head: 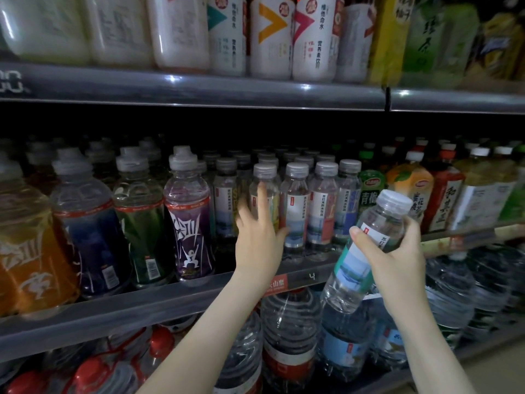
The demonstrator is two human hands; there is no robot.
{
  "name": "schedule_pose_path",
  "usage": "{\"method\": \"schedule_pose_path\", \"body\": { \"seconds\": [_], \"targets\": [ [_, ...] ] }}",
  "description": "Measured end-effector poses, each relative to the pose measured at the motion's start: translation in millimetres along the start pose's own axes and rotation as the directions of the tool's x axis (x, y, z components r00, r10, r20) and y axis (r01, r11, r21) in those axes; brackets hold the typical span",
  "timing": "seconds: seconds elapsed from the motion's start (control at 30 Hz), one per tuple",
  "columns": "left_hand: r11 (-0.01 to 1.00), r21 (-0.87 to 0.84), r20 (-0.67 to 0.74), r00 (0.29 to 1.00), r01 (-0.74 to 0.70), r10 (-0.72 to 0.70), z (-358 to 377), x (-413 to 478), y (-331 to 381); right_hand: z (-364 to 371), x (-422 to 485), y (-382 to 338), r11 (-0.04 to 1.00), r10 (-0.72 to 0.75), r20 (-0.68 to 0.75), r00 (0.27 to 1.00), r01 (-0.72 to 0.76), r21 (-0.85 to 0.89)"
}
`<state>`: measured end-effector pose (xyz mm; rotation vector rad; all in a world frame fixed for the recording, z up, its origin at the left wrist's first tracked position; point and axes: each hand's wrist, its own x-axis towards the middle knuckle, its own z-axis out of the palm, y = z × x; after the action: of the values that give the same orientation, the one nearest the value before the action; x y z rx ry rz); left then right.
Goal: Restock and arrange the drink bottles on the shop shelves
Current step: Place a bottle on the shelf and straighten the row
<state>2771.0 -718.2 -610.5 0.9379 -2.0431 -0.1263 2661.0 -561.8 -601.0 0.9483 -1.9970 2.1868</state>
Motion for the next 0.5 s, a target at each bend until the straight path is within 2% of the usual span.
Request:
{"method": "schedule_pose_path", "body": {
  "seconds": [0.03,0.1,0.17,0.2,0.33,0.5],
  "targets": [
    [0.994,0.076,-0.118,0.99,-0.073,0.082,5,-2,6,-4,1,0,1.0,-0.001,-0.008,1.0,0.001,-0.008],
    [0.951,0.166,-0.268,0.916,-0.261,0.298,15,-4,28,-12,4,2,0.999,-0.002,-0.026,1.0,0.001,-0.033],
    [0.885,0.19,-0.285,0.839,-0.424,0.463,26,1,55,-22,8,4,0.997,-0.008,-0.051,0.999,0.005,-0.071],
    [0.862,0.197,-0.258,0.823,-0.467,0.505,31,6,69,-28,10,5,0.996,-0.012,-0.064,0.998,0.006,-0.087],
    [0.871,0.244,-0.109,0.881,-0.426,0.461,57,35,109,-51,18,5,0.994,-0.033,-0.109,0.993,0.022,-0.107],
    [0.896,0.335,-0.062,0.942,-0.292,0.33,80,61,137,-71,26,9,0.991,-0.032,-0.128,0.991,0.015,-0.131]
  ]
}}
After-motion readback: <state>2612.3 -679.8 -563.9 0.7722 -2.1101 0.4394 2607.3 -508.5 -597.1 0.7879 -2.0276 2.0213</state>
